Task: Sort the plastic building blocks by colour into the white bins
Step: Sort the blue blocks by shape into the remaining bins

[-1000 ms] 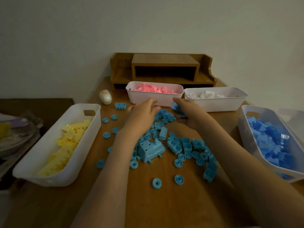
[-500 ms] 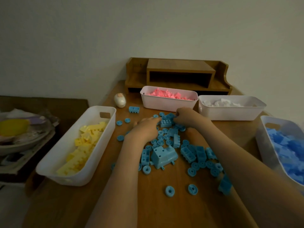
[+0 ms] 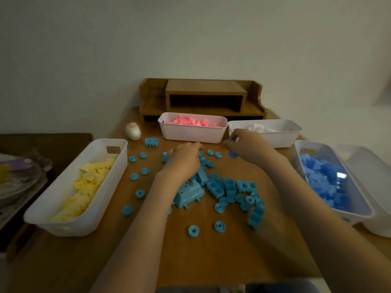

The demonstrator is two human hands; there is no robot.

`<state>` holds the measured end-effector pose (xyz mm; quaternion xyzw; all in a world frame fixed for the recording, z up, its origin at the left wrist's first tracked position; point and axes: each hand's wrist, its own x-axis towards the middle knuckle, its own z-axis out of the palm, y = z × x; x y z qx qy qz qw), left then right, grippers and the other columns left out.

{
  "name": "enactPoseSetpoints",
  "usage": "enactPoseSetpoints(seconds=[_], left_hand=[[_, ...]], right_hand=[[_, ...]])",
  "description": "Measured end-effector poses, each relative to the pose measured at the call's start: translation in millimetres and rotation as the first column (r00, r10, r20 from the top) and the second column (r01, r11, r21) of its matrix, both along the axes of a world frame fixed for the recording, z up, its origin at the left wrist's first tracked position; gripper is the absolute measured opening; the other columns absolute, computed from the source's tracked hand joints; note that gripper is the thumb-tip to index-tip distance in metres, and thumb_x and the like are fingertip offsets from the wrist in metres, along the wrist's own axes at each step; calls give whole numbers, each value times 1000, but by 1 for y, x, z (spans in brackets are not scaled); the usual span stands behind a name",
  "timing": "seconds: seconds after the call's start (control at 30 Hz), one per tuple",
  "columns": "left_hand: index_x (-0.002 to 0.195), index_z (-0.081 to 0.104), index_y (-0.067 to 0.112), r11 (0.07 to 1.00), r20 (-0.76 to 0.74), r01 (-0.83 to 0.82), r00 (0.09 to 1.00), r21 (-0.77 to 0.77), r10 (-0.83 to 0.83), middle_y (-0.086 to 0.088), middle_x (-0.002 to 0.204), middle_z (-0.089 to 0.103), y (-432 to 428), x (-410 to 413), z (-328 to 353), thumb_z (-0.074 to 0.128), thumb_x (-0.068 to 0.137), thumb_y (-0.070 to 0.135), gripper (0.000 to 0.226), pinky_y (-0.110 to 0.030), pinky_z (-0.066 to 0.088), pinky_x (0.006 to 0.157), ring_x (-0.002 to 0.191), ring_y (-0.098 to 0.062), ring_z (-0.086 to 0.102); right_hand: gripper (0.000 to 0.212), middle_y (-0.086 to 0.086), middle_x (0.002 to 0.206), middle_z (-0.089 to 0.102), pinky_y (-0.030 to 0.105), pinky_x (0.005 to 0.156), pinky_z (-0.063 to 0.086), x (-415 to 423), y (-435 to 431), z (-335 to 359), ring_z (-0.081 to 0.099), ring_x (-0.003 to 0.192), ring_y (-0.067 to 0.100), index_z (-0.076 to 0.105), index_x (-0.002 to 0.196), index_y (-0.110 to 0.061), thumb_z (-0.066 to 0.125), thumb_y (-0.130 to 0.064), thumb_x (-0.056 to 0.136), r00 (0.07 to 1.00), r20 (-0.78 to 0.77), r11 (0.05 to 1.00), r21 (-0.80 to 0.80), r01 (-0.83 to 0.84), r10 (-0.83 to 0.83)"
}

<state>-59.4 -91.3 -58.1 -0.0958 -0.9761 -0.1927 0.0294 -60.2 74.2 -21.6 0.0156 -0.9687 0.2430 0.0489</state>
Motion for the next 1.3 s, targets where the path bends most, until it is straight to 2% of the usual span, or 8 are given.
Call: enactPoseSetpoints(seconds=[0.2,0.33,0.57,0.73,0.9,1.0,1.13,1.3], left_hand=[[134,47,23,969,-53,224,974,104,-219,-3,131,54,55,39,28,40,100,30,36,-45,42,99,117,-22,51],[133,48,27,935,-21,335,942,119,-335,1,130,55,88,57,34,40,100,31,34,-41,41,100,117,-18,50],[132,48,29,882,-17,461,887,94,-462,-1,130,54,135,81,23,32,102,23,35,-39,35,98,118,-21,48],[117,50,14,887,70,321,929,331,-363,-8,111,60,174,85,15,43,98,31,26,-39,49,81,97,-25,58],[116,46,6,889,207,171,938,426,-279,-10,100,58,191,71,8,46,95,33,34,-30,39,55,78,-21,55],[114,54,1,885,302,121,912,449,-277,-3,76,51,192,66,10,45,93,31,38,-26,34,49,60,-17,47],[85,52,7,912,336,126,903,391,-269,-5,74,49,193,65,19,41,95,18,18,-27,35,49,58,-16,45],[82,49,5,923,290,116,928,368,-232,-7,73,48,187,57,22,37,97,11,20,-32,48,59,65,-21,53]], right_hand=[[28,15,86,58,31,64,36,31,79,9,52,77,29,59,95,1,49,-25,93,977,-50,974,89,209,-206],[27,23,101,63,32,67,34,43,116,5,52,80,32,48,72,-5,43,-19,94,936,-98,931,111,349,-339],[40,26,131,43,43,99,35,46,139,-24,42,119,41,47,128,2,43,-20,95,917,-96,894,205,399,-388],[32,18,128,42,46,99,31,49,142,-20,37,120,37,49,123,-6,42,-21,96,903,-102,842,331,426,-417],[27,12,129,46,44,98,29,56,154,-18,38,120,33,49,116,-12,46,-30,96,925,-26,867,340,365,-379],[22,15,123,51,44,95,33,56,155,-17,43,113,34,49,108,-10,46,-29,96,941,-12,895,307,325,-338],[19,20,115,56,43,89,37,59,151,-16,50,92,30,43,85,-13,37,-24,100,961,-36,937,215,277,-276],[28,10,134,48,43,101,36,59,146,-10,43,121,31,57,119,-14,44,-14,94,979,-151,968,187,167,-140]])
